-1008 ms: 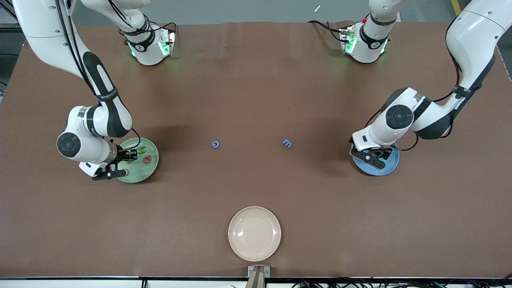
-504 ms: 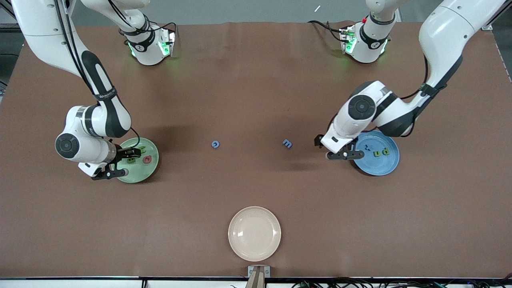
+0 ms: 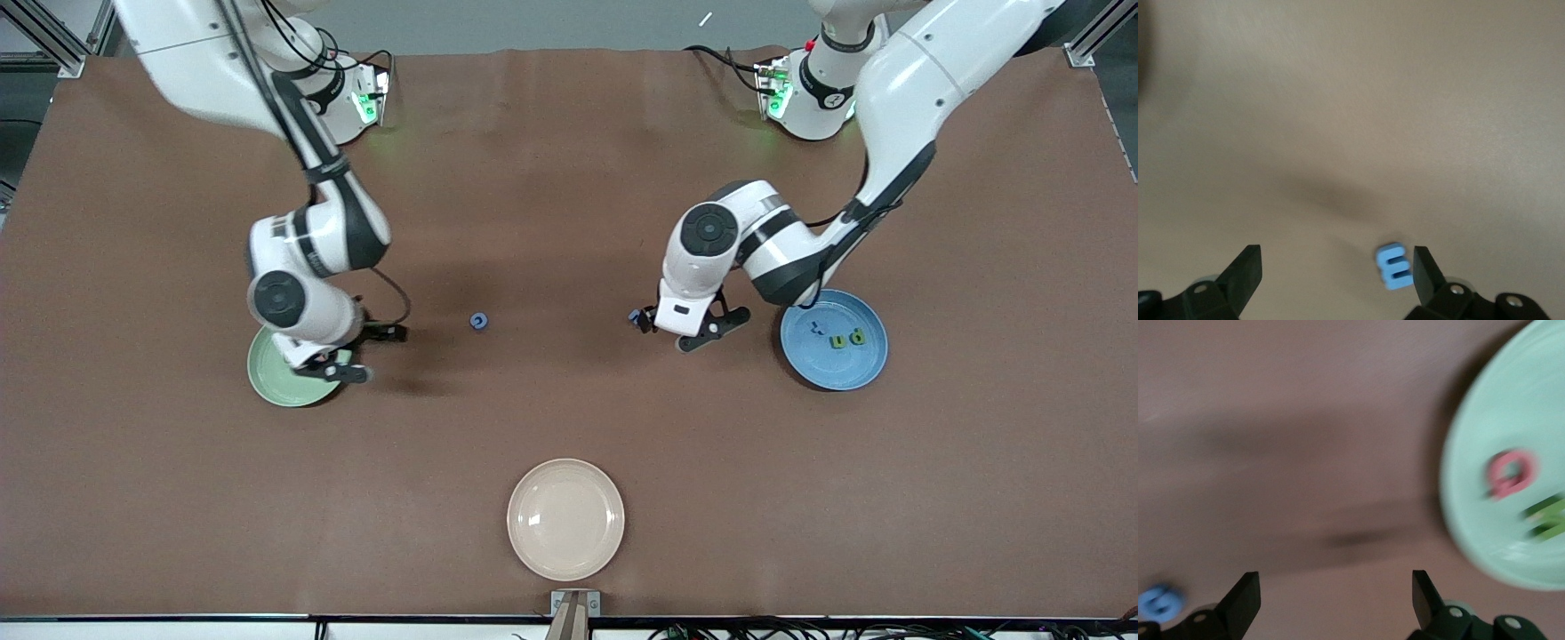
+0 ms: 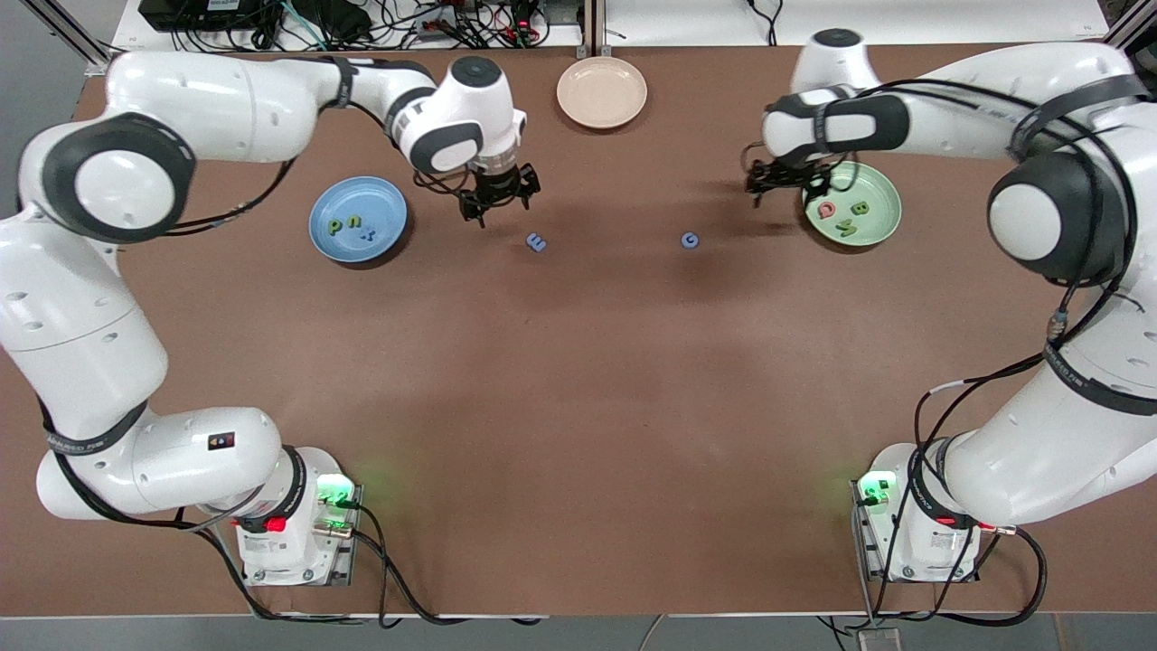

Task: Sort upper and lower case letters into plates
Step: 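Grasp the e with the left gripper while the right gripper grasps the G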

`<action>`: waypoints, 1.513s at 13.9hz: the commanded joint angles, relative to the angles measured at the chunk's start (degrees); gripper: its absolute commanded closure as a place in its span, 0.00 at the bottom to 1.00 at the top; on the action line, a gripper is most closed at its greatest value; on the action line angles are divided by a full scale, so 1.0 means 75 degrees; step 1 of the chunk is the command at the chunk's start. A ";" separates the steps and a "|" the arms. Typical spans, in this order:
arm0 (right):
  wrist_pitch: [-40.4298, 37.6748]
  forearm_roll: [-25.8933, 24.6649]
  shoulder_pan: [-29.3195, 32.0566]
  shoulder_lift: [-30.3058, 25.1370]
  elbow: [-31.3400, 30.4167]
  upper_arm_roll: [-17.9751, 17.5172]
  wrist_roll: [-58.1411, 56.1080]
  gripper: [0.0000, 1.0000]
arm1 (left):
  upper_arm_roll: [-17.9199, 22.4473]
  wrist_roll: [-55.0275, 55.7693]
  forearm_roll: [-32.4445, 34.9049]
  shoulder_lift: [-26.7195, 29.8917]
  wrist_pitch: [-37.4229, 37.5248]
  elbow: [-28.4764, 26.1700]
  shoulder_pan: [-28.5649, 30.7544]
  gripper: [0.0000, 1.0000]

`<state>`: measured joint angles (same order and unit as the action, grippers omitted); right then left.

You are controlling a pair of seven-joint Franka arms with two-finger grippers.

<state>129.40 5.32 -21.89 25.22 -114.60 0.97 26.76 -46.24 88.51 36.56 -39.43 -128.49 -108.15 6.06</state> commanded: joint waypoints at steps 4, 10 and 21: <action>0.0990 0.0463 -0.1182 -0.0116 -0.0328 0.0070 0.1879 0.00 | 0.0635 0.1275 -0.0082 -0.0531 -0.0551 0.0462 -0.0936 0.00; 0.2151 0.0474 -0.1721 0.0340 -0.0493 0.0070 0.2852 0.00 | 0.0963 0.1534 -0.0059 -0.0707 -0.0810 0.0474 -0.1371 0.09; 0.2574 0.0451 -0.2039 0.0715 -0.0481 0.0081 0.3030 0.35 | 0.1279 0.1710 -0.0047 -0.0755 -0.0892 0.0486 -0.1687 0.70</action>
<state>147.33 8.06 -36.29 30.15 -117.57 1.00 48.92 -37.93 100.58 36.55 -44.63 -134.78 -104.84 -5.47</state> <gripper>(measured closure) 0.286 0.590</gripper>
